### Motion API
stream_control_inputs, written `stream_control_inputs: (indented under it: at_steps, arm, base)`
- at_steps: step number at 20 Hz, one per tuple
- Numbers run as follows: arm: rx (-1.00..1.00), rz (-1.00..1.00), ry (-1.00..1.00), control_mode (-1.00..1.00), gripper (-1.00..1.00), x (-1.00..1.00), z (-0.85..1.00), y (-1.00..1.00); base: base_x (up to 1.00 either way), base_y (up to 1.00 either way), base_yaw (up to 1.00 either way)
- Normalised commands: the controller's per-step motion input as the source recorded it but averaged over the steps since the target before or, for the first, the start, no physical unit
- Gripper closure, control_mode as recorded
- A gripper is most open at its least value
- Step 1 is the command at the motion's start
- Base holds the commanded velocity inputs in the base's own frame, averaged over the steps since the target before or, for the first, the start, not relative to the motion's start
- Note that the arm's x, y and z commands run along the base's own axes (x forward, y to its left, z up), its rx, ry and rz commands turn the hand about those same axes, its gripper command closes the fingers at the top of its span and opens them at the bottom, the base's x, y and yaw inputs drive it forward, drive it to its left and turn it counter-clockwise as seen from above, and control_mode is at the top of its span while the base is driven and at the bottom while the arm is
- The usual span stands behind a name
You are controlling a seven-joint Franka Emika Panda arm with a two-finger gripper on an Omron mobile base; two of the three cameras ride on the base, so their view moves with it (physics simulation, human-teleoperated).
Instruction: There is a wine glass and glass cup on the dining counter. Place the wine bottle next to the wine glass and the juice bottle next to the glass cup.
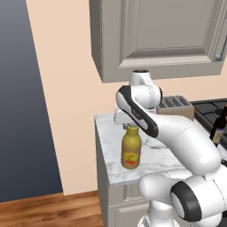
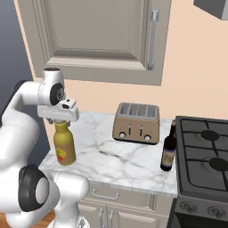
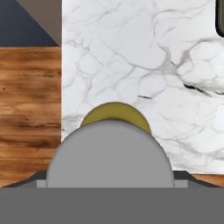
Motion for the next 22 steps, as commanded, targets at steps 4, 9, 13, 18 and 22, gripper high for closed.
stream_control_inputs:
  at_steps: [4, 9, 13, 18, 22]
  arm:
    - [0.01, 0.0, 0.01, -1.0, 1.0, -0.09, 0.3, 0.0]
    - [0.0, 0.0, -0.02, -1.0, 1.0, -0.14, 0.47, 0.0]
    - [-0.01, 0.0, -0.01, -1.0, 1.0, -0.19, 0.39, 0.0]
    - [0.0, 0.0, 0.0, -1.0, 1.0, -0.11, 0.18, 0.0]
    - [0.0, 0.0, 0.0, -1.0, 1.0, -0.01, 0.0, 0.0]
  base:
    - [0.0, 0.0, 0.0]
    - [0.0, 0.0, 0.0]
    - [0.0, 0.0, 0.0]
    - [0.0, 0.0, 0.0]
    - [0.0, 0.0, 0.0]
